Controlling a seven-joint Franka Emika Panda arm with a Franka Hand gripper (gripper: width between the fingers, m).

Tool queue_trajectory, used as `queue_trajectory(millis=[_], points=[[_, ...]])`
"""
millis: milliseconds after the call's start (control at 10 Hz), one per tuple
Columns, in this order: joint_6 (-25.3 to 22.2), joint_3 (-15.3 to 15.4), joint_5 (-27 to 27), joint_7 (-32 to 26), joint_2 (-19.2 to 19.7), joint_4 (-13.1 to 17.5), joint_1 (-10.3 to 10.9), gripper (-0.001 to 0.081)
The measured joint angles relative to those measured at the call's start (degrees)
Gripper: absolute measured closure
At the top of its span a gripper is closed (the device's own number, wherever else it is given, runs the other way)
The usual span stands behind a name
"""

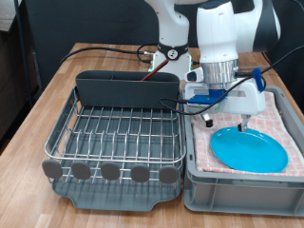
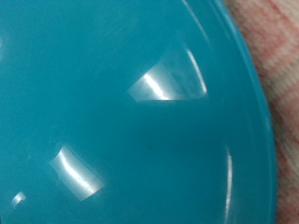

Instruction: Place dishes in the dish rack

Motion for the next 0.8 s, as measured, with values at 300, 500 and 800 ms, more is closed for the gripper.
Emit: queue_trajectory(millis=[300,500,800], points=[[0.1,1.4,0.0,-0.7,1.5,2.1,-1.1,0.0004],[-0.1,1.4,-0.2,-0.7,2.5,3.5,-1.1,0.0004],[-0.4,1.5,-0.4,-0.7,3.5,5.0,-1.0,0.0004]])
